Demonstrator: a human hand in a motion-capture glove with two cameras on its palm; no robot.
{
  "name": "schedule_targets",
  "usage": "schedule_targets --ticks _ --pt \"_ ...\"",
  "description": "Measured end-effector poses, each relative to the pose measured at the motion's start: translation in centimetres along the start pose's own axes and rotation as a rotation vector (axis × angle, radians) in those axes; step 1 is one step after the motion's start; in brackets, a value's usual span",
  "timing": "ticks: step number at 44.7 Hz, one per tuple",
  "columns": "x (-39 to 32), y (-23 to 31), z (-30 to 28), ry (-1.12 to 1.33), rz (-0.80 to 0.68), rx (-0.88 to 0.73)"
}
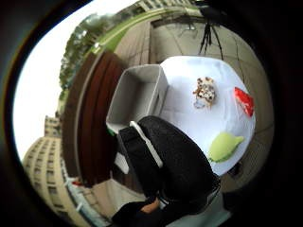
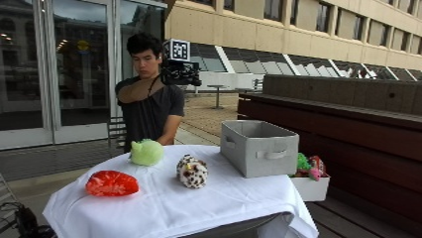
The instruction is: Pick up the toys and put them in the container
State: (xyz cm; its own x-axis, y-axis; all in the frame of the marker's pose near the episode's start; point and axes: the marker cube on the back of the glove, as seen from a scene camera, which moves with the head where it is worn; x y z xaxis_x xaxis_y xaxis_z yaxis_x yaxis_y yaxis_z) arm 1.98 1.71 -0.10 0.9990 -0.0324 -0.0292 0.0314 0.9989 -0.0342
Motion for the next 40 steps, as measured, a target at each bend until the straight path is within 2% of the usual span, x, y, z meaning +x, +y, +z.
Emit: schedule_targets --ticks 3,17,20,22,27,31,40 --pt "1.0 0.6 0.2 -0.004 -0.016 -0.027" --pt "6.7 4.1 3.6 -0.001 0.015 0.04" --pt "7.3 4.7 4.9 0.005 0.076 -0.01" --pt "7.6 5.3 6.0 0.013 0.13 -0.053" --pt "9.8 5.4 9.9 0.022 0.019 -0.02" --pt "10.3 6.2 12.9 0.012 0.091 -0.025" --pt "11.5 8.3 19.5 -0.022 0.068 -0.159"
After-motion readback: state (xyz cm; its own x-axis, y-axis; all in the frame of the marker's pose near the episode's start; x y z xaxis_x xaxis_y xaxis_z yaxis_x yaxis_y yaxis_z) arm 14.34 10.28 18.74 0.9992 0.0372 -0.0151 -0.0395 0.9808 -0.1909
